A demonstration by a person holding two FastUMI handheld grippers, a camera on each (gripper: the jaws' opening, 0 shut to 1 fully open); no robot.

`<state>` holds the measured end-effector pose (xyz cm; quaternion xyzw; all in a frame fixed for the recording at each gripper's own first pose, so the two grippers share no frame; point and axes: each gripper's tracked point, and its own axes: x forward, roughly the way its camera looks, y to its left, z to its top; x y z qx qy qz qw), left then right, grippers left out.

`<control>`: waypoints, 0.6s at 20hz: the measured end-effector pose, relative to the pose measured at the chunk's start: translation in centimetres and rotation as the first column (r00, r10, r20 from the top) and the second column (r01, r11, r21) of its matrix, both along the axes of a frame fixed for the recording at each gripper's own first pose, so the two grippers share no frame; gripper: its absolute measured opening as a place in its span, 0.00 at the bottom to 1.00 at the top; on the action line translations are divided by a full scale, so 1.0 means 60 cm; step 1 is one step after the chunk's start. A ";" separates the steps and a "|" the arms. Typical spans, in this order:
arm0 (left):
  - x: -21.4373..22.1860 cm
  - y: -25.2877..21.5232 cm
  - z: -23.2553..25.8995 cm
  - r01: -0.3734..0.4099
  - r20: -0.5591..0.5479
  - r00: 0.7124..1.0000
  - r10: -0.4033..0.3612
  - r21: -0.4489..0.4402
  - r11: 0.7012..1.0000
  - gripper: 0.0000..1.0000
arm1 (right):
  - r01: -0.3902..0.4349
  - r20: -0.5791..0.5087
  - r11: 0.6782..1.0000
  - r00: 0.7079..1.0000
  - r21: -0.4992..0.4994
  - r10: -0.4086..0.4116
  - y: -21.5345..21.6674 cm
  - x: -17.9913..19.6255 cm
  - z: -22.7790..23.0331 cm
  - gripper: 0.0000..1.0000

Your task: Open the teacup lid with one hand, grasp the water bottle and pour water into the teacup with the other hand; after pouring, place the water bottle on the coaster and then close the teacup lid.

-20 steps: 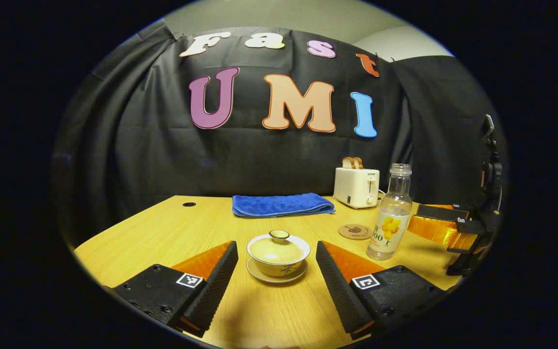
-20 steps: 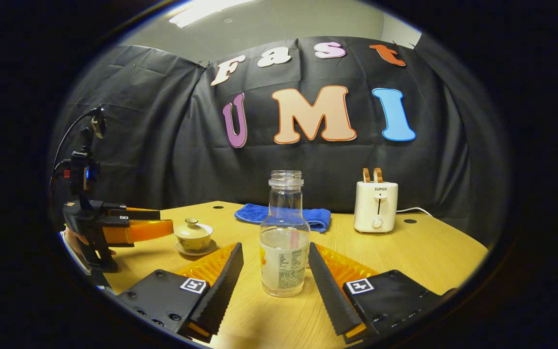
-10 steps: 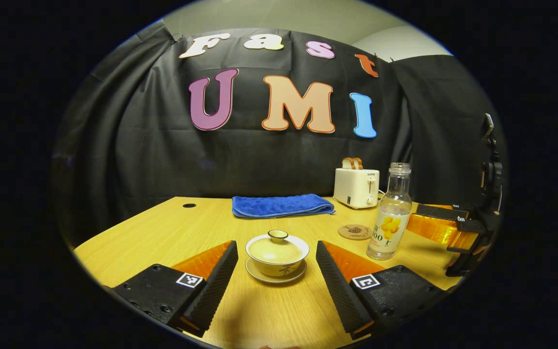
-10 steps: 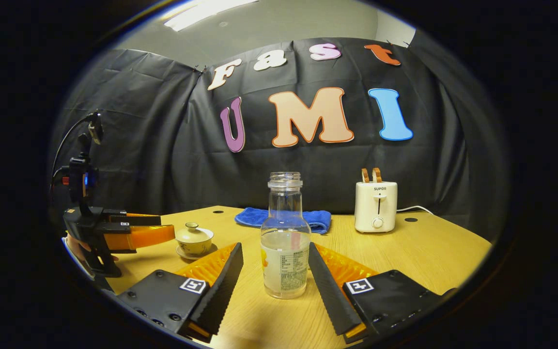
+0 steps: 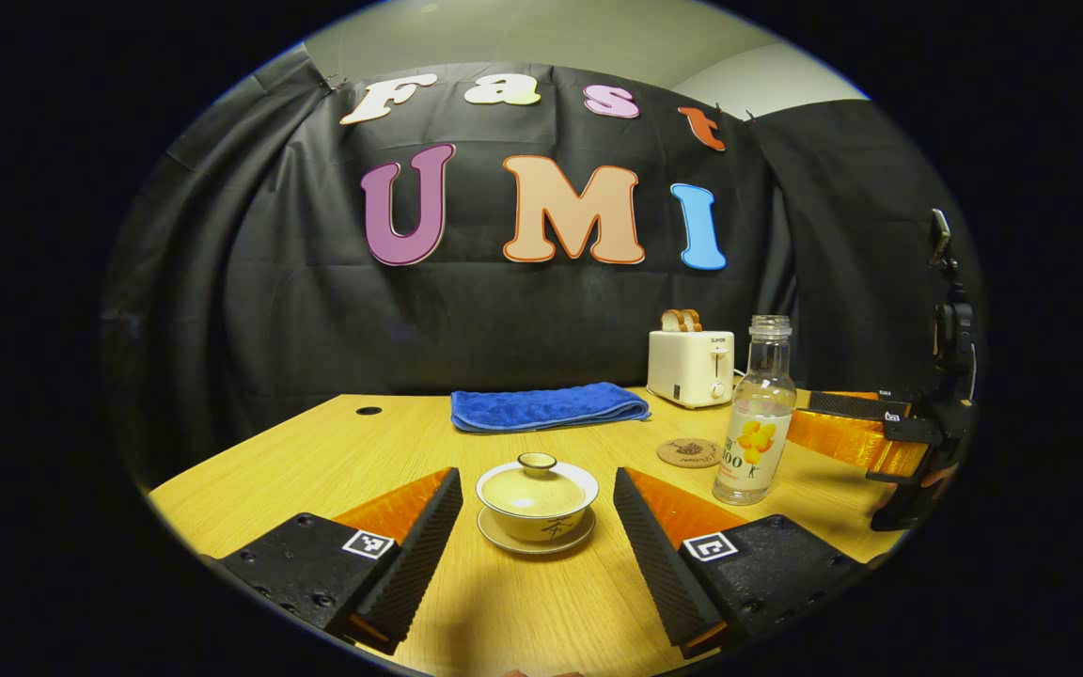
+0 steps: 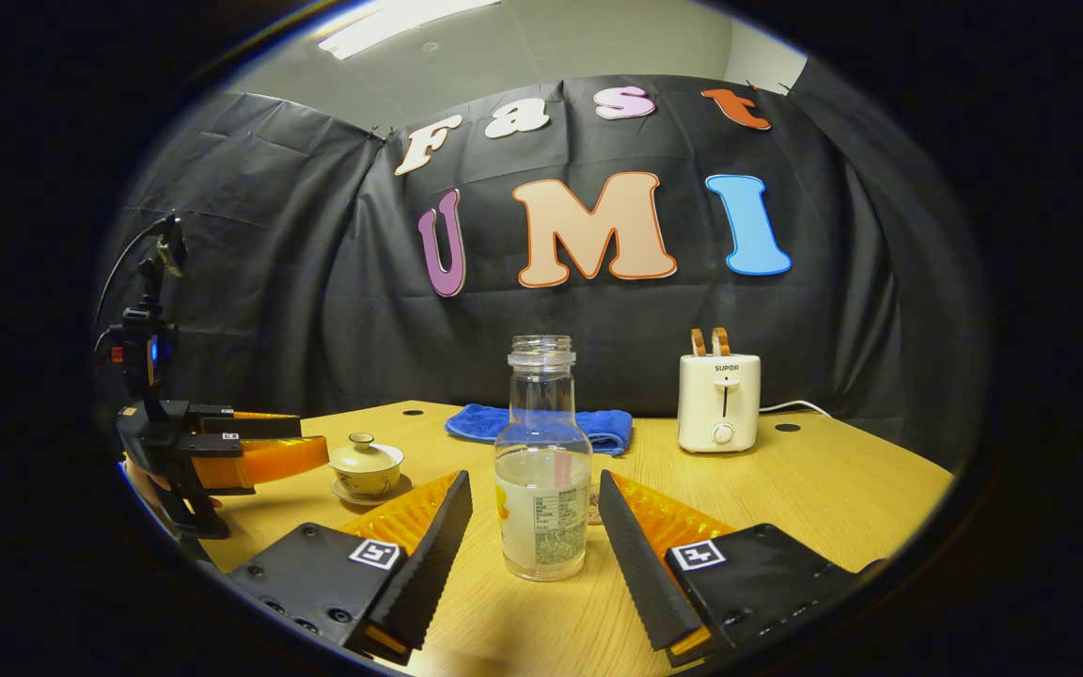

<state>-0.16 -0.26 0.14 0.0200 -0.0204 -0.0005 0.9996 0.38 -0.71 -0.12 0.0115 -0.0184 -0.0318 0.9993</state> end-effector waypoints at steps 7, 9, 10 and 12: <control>0.037 0.005 -0.004 -0.007 -0.023 1.000 0.007 0.002 1.000 0.95 | 0.020 -0.001 1.000 1.000 0.000 -0.020 -0.004 0.000 0.000 0.92; 0.049 0.010 -0.007 -0.010 -0.040 0.999 0.010 -0.002 1.000 0.95 | 0.016 0.000 1.000 1.000 -0.001 -0.016 -0.002 -0.001 0.001 0.88; 0.057 0.012 -0.006 -0.012 -0.041 0.999 0.012 -0.003 1.000 0.95 | 0.009 -0.001 1.000 1.000 0.001 -0.009 -0.002 0.000 0.001 0.84; 0.074 0.013 -0.004 -0.006 -0.048 0.999 0.006 -0.005 1.000 0.95 | 0.001 0.000 1.000 1.000 -0.001 -0.001 0.000 -0.002 0.001 0.84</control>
